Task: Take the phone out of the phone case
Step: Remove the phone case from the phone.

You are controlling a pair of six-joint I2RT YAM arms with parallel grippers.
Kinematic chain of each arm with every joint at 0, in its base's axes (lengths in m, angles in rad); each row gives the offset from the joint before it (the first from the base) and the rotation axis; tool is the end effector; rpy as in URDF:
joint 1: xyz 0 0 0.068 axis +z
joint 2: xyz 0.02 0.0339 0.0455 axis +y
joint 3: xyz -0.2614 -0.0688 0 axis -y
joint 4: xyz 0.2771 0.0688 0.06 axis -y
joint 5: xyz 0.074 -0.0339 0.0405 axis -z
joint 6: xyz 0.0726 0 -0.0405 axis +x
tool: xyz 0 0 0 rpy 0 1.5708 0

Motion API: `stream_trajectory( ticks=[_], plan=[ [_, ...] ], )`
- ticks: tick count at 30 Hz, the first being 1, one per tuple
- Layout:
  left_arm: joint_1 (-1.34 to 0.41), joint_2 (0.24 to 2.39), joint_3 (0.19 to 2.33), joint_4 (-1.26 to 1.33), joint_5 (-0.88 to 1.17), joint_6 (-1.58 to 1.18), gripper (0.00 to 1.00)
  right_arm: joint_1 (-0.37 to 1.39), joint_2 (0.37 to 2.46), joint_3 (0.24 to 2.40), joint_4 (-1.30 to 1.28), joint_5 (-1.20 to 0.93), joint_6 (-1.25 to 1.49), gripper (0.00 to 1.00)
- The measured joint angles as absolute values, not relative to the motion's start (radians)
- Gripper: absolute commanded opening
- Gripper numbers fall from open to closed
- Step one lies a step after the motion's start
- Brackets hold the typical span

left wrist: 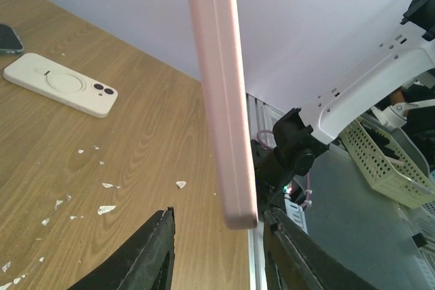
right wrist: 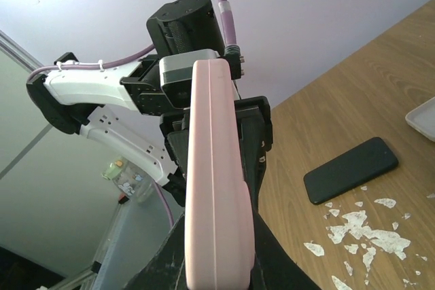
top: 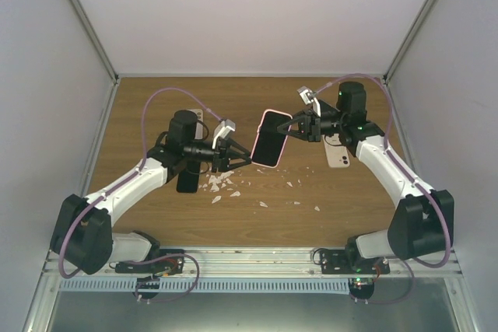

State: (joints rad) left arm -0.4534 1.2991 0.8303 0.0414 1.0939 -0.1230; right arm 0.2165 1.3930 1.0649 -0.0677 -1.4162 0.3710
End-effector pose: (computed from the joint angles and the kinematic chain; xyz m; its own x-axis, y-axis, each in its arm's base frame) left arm 0.2611 -0.1990 0.2492 -0.4837 0.1730 -0.8580 0.8752 0.0803 -0.4771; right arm 0.3108 0.1418 0.3054 -0.6857 -0.0937 -0.7218 -0.7241 -0.0123 0.6895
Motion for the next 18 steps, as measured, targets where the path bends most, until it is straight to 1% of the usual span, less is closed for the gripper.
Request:
stream_trajectory(
  ticks=[8, 13, 18],
  plan=[
    [-0.458, 1.304, 0.83, 0.039, 1.06, -0.121, 0.27, 0.222, 1.391, 1.065, -0.066, -1.412, 0.37, 0.01],
    [-0.45, 1.304, 0.818, 0.046, 1.048, -0.14, 0.15, 0.223, 1.391, 1.064, -0.068, -1.402, 0.35, 0.01],
    [-0.44, 1.307, 0.807, 0.049, 1.045, -0.152, 0.12, 0.225, 1.388, 1.061, -0.072, -1.399, 0.339, 0.01]
  ],
)
